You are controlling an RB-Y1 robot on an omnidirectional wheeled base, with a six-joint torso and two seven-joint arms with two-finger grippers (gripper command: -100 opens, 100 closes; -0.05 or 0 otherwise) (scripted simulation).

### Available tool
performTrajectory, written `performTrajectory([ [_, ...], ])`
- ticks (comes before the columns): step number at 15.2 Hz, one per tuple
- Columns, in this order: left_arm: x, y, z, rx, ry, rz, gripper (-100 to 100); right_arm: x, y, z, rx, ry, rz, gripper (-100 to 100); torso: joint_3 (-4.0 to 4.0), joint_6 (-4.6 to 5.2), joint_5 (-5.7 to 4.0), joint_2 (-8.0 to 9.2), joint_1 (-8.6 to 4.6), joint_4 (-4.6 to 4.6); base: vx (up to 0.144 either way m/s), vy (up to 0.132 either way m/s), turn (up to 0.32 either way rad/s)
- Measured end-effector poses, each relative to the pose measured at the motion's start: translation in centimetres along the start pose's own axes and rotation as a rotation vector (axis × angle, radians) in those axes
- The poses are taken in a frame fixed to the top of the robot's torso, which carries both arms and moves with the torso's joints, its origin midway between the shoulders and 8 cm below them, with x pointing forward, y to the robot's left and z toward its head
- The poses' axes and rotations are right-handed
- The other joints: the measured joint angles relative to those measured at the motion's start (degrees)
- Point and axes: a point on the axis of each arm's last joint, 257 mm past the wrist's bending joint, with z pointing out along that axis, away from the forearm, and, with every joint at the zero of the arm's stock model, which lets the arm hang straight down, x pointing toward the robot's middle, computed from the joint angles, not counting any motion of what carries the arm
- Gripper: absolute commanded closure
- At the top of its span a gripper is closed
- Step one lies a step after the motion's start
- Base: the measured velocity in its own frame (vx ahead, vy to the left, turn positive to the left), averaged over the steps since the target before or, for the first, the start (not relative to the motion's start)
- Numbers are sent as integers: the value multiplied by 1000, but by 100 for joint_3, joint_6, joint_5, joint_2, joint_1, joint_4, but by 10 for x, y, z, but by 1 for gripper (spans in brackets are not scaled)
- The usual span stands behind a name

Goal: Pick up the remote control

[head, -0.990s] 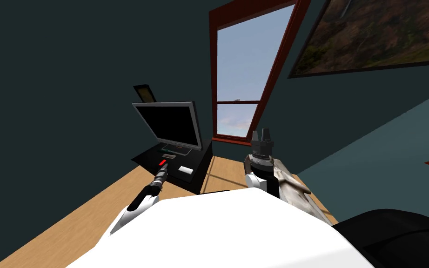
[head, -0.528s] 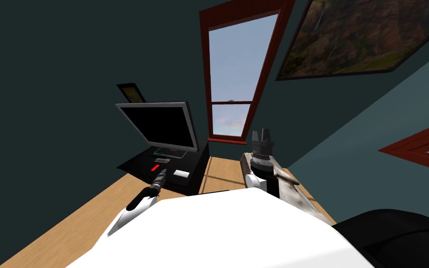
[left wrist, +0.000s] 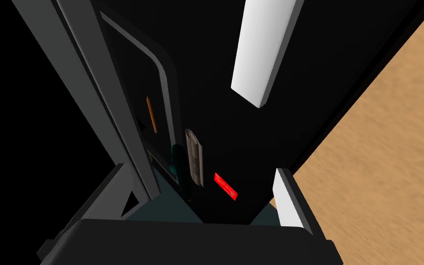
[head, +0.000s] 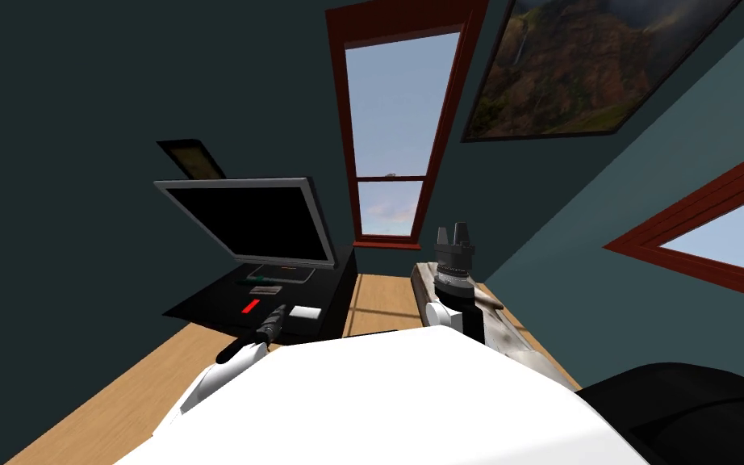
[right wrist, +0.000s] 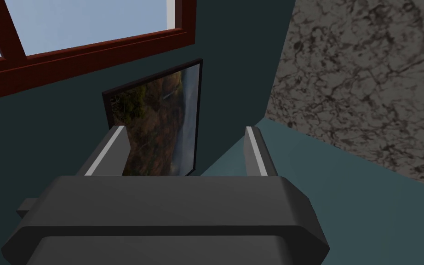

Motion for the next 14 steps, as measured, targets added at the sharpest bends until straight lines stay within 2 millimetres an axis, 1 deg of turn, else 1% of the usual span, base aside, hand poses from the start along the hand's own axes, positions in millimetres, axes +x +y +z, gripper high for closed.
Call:
performTrajectory([
  [2, -1, 21, 4, -62, 9, -7, -100, 0, 0, 0, 0, 0, 0, 0, -3, 1, 1, -6, 3, -1, 72, 10, -185],
  [4, -2, 36, 5, -112, 16, -11, -100, 0, 0, 0, 0, 0, 0, 0, -3, -3, 0, -5, 1, -2, 59, 5, -101],
  [6, -2, 56, 7, -169, 26, -19, -100, 0, 0, 0, 0, 0, 0, 0, -5, -1, 1, -8, 1, -2, 58, 10, -118],
  [9, -3, 73, 5, -235, 39, -27, -100, 0, 0, 0, 0, 0, 0, 0, -4, -2, 1, -6, 2, -1, 65, 18, -141],
  [10, -3, 84, 5, -268, 47, -34, -100, 0, 0, 0, 0, 0, 0, 0, -4, -1, 1, -8, 6, -2, 78, 24, -144],
  [14, -1, 114, 1, -368, 73, -48, -100, 0, 0, 0, 0, 0, 0, 0, -7, -2, 1, -12, 3, -3, 78, 19, -102],
])
